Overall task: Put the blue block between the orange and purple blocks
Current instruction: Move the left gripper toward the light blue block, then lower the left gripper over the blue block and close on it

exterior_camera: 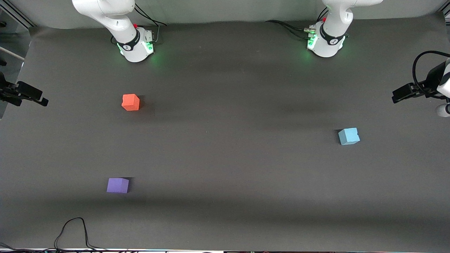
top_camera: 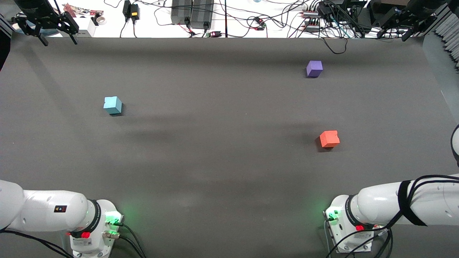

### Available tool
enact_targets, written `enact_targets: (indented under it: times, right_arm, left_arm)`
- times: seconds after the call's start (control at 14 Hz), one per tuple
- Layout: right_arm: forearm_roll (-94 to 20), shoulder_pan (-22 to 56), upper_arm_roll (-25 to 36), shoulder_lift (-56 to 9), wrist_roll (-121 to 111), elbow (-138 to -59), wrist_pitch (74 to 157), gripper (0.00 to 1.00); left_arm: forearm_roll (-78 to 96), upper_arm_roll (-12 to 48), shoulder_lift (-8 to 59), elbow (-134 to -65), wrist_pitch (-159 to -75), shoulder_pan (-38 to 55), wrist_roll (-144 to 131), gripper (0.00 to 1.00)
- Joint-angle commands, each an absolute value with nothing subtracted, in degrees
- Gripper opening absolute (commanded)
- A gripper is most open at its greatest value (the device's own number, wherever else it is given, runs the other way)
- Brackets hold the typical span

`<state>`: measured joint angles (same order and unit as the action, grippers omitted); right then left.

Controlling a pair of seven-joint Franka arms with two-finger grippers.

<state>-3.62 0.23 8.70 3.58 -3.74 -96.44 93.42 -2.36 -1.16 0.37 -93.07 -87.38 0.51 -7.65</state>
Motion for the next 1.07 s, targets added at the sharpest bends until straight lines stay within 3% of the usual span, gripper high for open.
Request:
enact_targets:
  times: [0.0,0.43,1.0]
  right_arm:
    - [-3.52,0.35,8.96,3.78,-4.66,-95.71,92.9,1.0]
    - [-3.52,0.44,8.61,3.6,-4.66,-95.54,93.25,1.0]
    - [-3.6,0.88,8.0,2.99,-4.48,-95.54,93.25,1.0]
  left_arm:
    - [-0.62,-1.93,2.19,-91.05,-86.39,1.67,-6.34,1.0]
    - [-0.09,-2.2,2.11,-98.59,-90.34,0.62,-6.06,1.0]
    - [0.09,-2.46,3.42,-122.41,-118.79,0.0,-6.06,1.0]
